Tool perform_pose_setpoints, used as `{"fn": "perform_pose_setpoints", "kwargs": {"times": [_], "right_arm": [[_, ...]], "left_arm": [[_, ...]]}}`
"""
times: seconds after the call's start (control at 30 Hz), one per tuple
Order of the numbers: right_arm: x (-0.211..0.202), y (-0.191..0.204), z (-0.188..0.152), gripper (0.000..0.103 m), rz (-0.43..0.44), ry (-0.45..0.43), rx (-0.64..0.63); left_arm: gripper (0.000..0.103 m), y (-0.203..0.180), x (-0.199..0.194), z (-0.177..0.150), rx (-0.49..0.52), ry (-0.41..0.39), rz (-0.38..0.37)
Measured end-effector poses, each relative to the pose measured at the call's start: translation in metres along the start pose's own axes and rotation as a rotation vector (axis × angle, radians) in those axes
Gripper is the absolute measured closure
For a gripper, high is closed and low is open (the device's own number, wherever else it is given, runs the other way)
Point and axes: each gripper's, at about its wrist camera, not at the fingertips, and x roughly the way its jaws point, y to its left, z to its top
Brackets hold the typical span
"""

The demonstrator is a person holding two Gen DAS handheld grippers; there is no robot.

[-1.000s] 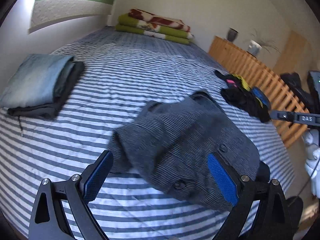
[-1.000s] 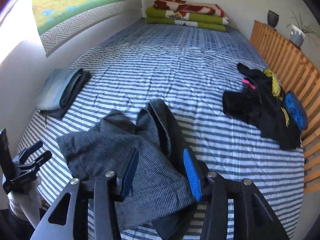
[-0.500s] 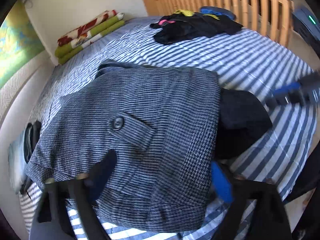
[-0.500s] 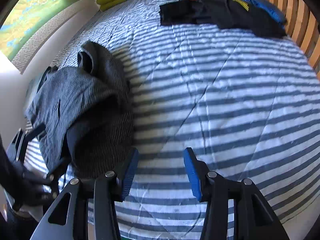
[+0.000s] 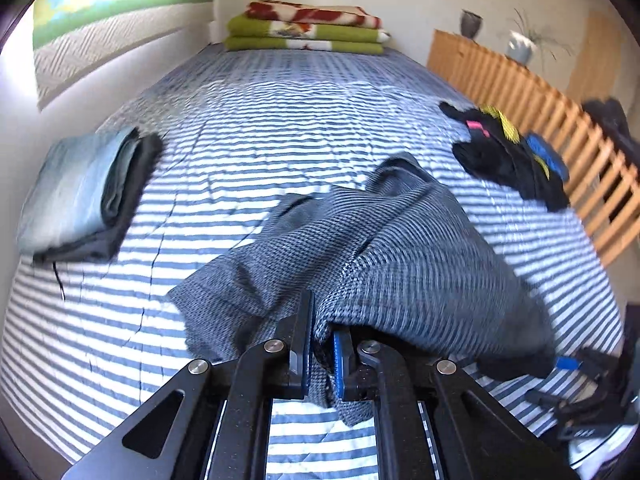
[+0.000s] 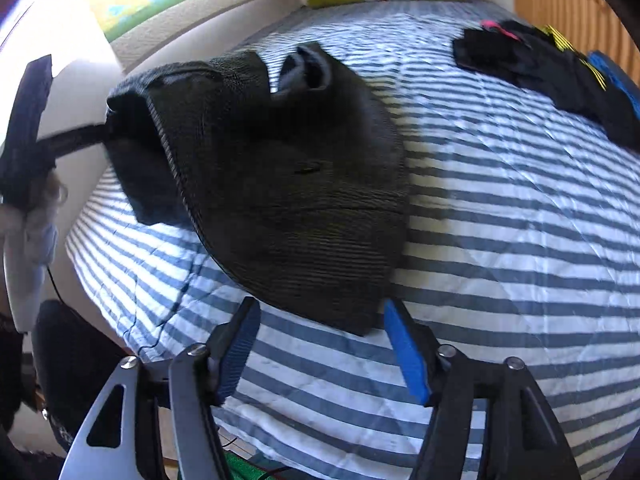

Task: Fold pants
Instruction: 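Grasp the shorts waistband with the left gripper while the right gripper holds another edge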

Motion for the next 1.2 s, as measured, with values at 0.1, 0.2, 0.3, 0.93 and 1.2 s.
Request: {"fn": "perform_pose_setpoints", "kwargs": {"times": [0.1,0.2,0.3,0.93,1.2], "right_arm": [[0.008,0.02,-0.001,0.039,-0.064,-0.002,-0.08],[0.018,0.039,-0.004,0.039,-0.165,-0.005,-0.187],[0.026,0.045,0.0,0.039,-0.246,-0.014,-0.212],[-0.172,0.078,0.116,0.1,-0.372,-0.387,-0.16],[-0.276,0.111,0.119,0.1,-0.314,-0.485,-0.201]], "left_arm": [[0.096,0.031,-0.013,-0.006,-0.065,-0.006,-0.011],[0.096,0.044,-0.018,-0.006,-0.078,-0.005,-0.004],[0.096,0.051,-0.028,-0.005,-0.079,-0.02,-0.001],[0.098,0.035,-0.225,0.038,-0.016,-0.32,-0.007],[0.097,0.03,-0.303,0.048,0.067,-0.357,-0.042]]}}
